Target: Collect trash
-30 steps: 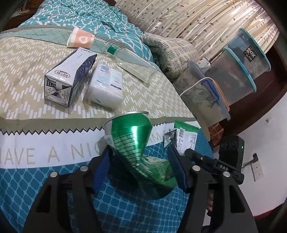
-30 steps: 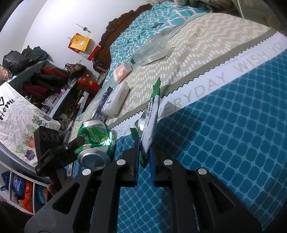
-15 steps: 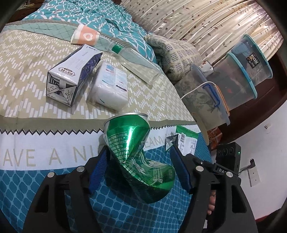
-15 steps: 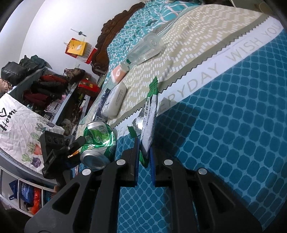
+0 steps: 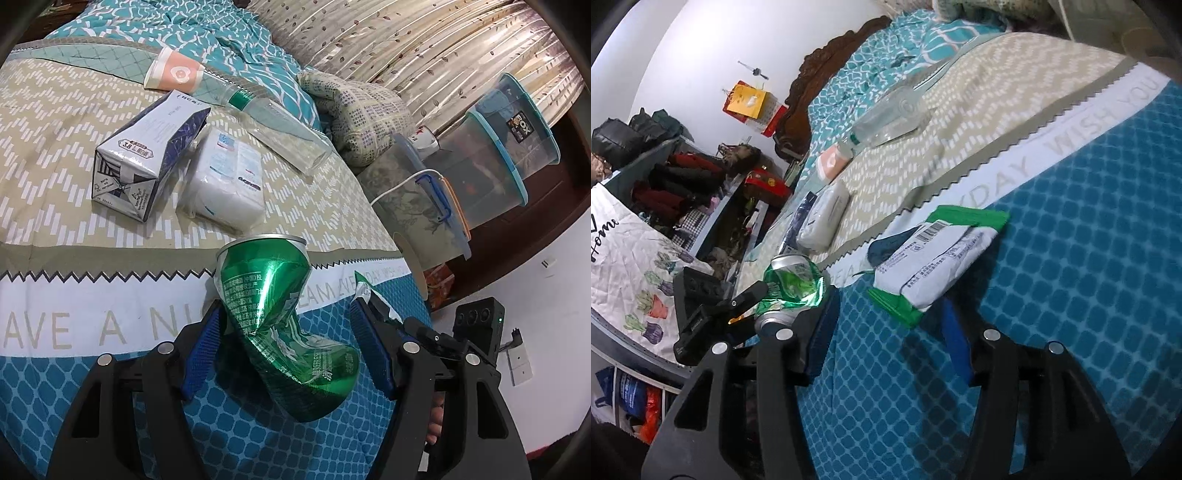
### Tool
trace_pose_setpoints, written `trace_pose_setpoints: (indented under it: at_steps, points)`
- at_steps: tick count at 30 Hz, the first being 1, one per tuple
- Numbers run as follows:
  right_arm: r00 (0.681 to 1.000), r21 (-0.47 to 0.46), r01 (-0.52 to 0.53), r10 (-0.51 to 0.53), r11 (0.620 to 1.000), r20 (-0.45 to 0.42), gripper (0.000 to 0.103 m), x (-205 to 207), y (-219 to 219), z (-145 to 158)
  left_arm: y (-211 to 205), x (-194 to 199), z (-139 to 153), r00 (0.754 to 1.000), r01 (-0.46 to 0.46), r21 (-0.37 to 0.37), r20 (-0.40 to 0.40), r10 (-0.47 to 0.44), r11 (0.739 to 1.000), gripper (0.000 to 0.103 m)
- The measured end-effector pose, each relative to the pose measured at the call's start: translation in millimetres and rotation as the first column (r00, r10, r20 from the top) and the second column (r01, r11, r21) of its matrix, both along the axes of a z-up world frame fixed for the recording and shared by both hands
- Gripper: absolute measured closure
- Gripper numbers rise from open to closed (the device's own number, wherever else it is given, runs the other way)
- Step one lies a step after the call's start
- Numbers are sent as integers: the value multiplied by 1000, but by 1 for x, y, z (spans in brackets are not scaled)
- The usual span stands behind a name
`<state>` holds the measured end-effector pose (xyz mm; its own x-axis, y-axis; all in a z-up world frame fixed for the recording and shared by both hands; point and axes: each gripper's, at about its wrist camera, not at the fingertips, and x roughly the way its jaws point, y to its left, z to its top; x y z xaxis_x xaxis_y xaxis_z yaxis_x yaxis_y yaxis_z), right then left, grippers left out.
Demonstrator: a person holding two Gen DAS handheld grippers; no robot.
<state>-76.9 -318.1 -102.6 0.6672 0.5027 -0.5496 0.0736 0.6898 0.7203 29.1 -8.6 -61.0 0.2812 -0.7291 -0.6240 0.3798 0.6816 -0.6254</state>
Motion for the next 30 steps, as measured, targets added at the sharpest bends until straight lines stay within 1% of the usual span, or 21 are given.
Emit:
trace_pose_setpoints:
  at_steps: [3, 6, 8, 12, 15, 17, 19, 20, 21, 22, 25, 27, 30]
  points:
    - [1000, 30, 24, -24, 999, -19, 45, -2, -11, -5, -3, 0, -1, 1000, 10, -2, -9, -10, 1000, 37]
    - [999, 70, 34, -33, 997, -19, 44, -4, -18, -6, -9, -2, 0, 1000, 24, -1, -16, -24, 1000, 37]
    - [999, 85, 34, -33, 996, -14, 39, -5, -21, -6, -11, -4, 1, 999, 30, -2, -16, -30, 1000, 37]
    - [998, 106, 54, -53, 993, -14, 39, -5, -32, -8, -12, -7, 1, 999, 30, -3, -20, -30, 1000, 36]
    - [999, 91, 50, -48, 995, -23, 44, 0, -30, -8, -13, -8, 1, 1000, 29, 7, -12, -29, 1000, 37]
    - [998, 80, 44, -41, 996, -38, 57, 5, -27, -11, -15, -9, 1, 999, 31, 19, -9, -31, 999, 38]
    - [999, 77, 36, -33, 996, -43, 66, 11, -22, -13, -18, -11, 1, 999, 39, 36, -3, -39, 999, 49]
    - [999, 74, 35, -32, 997, -44, 71, 13, -19, -15, -21, -13, 0, 999, 47, 45, -3, -47, 998, 60]
    - [999, 69, 34, -31, 997, -44, 73, 15, -18, -16, -24, -14, -2, 998, 55, 53, -7, -55, 997, 68]
    - [999, 69, 30, -27, 997, -47, 78, 17, -16, -17, -26, -14, -4, 998, 59, 57, -11, -58, 997, 74]
    - [999, 56, 15, -13, 998, -46, 79, 21, -12, -17, -31, -14, -5, 997, 72, 52, -11, -71, 996, 75]
    - [999, 47, 6, -4, 999, -42, 76, 23, -12, -14, -36, -14, -2, 997, 81, 61, 2, -81, 995, 76]
    - [999, 49, 13, -11, 999, -44, 76, 24, -15, -10, -43, -12, 0, 996, 95, 53, 1, -95, 994, 79]
